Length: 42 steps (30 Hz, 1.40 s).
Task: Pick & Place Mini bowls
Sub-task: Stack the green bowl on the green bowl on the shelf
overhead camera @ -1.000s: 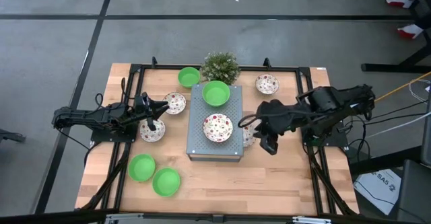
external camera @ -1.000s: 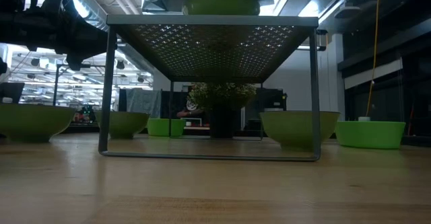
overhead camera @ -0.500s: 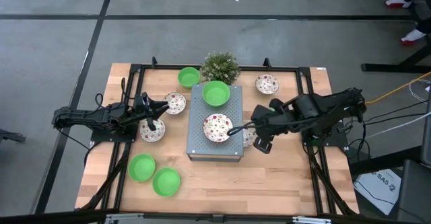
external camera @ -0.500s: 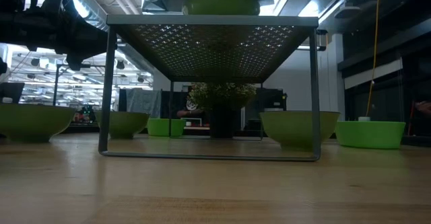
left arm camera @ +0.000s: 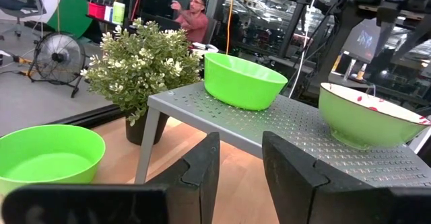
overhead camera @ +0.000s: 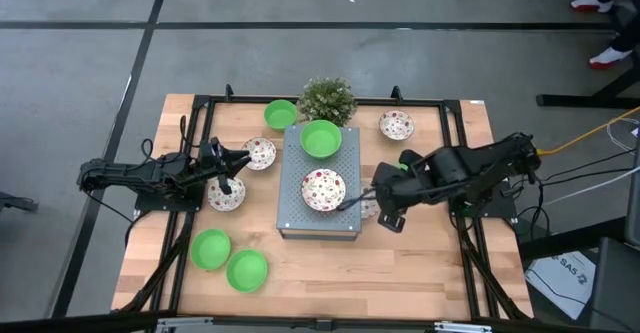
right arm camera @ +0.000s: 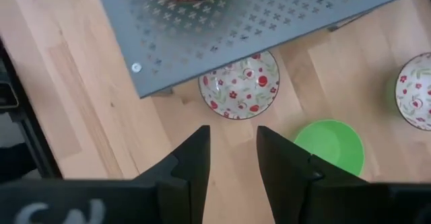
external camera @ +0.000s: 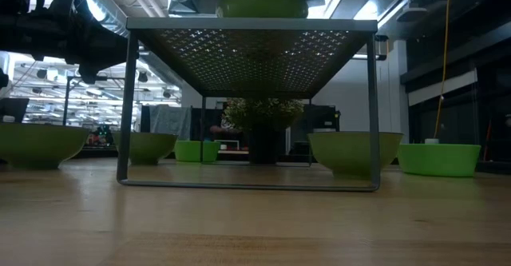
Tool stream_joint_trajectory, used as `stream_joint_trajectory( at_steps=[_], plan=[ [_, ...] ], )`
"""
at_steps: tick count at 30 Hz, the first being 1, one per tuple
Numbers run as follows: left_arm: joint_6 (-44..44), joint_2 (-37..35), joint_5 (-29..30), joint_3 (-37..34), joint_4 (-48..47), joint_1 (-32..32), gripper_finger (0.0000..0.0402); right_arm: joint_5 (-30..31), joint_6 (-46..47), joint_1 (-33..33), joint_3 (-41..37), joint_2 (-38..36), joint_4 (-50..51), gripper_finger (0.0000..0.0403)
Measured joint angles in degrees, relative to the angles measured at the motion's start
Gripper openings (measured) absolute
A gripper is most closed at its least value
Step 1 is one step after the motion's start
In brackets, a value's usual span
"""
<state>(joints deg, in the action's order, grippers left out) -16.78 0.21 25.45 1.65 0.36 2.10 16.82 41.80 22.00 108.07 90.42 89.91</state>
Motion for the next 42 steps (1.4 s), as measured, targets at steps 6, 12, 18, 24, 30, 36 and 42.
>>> stream_joint_trajectory(
  at_steps=[6,12,18,24,30,36,42],
  plan=[
    [0.0,0.0,0.0,0.0,0.0,0.0,0.0107,0.2,2.4,2.3,-8.1,-0.3,-0.3,0.0123],
    [0.0,0.0,0.0,0.0,0.0,0.0,0.0107,0.1,3.0,2.7,-19.2,-0.5,0.0,0.0123],
    [0.0,0.0,0.0,0.0,0.0,0.0,0.0107,0.1,7.9,2.1,-30.1,-3.2,-0.8,0.0123],
    [0.0,0.0,0.0,0.0,0.0,0.0,0.0107,-0.4,14.4,2.2,-36.6,-4.8,-1.8,0.0123],
    [0.0,0.0,0.0,0.0,0.0,0.0,0.0107,0.3,16.3,2.2,-37.2,-4.8,-2.2,0.0123],
    [0.0,0.0,0.0,0.0,0.0,0.0,0.0107,1.7,16.3,2.2,-37.2,-4.8,-4.6,0.0123],
    [0.0,0.0,0.0,0.0,0.0,0.0,0.0107,4.7,16.3,2.2,-37.2,-4.8,-5.0,0.0123]
  ],
)
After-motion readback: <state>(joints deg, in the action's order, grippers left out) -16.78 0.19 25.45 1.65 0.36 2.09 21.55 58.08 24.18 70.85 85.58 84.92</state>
